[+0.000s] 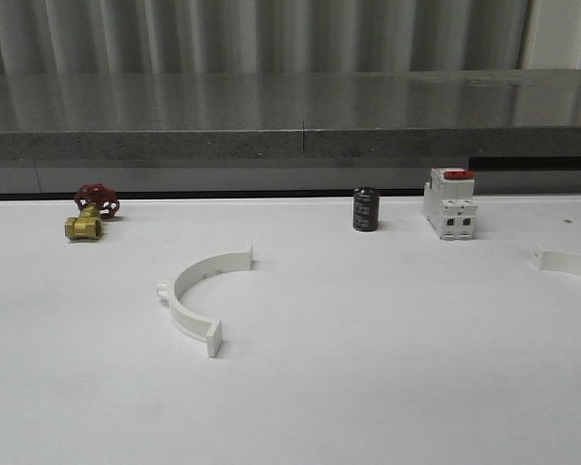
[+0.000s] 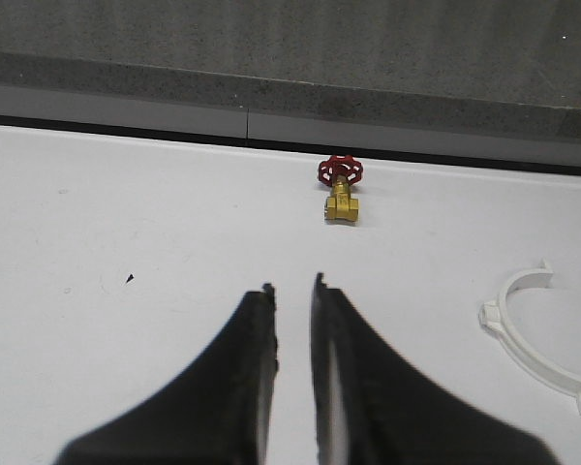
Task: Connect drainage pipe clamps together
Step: 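Raise the left gripper away from the placed clamp, then lower the right gripper onto the other white half-ring clamp's end tab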
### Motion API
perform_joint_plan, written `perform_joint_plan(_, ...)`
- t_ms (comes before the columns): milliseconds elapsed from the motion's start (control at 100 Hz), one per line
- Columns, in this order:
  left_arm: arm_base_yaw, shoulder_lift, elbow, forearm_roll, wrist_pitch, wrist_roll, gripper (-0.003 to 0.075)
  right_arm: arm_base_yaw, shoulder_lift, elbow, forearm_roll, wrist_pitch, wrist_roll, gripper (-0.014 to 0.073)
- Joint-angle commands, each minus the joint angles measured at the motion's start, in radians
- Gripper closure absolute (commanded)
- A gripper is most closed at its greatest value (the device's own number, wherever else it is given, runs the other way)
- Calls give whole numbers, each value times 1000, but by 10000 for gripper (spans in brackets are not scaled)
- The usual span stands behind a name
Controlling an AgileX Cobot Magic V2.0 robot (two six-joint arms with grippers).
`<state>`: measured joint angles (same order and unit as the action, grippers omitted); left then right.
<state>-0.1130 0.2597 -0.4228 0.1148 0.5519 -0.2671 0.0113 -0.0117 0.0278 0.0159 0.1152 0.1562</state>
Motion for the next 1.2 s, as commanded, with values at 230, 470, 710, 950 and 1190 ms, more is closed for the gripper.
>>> perform_joint_plan(230,3,8,-25,-3,-68,9,740,-6,-5,-93,-4,-45,-6,662)
perform_joint_plan(470,3,8,-25,-3,-68,9,740,-6,199,-323,-4,143,-6,662)
perform_joint_plan(710,3,8,-25,-3,-68,9,740,-6,503,-607,-4,462,-6,662)
perform_joint_plan(950,3,8,-25,-3,-68,9,740,-6,747,-758,-4,572,-7,662)
perform_joint_plan(1190,3,8,-25,-3,-68,9,740,-6,850,-759,-4,591,-7,484)
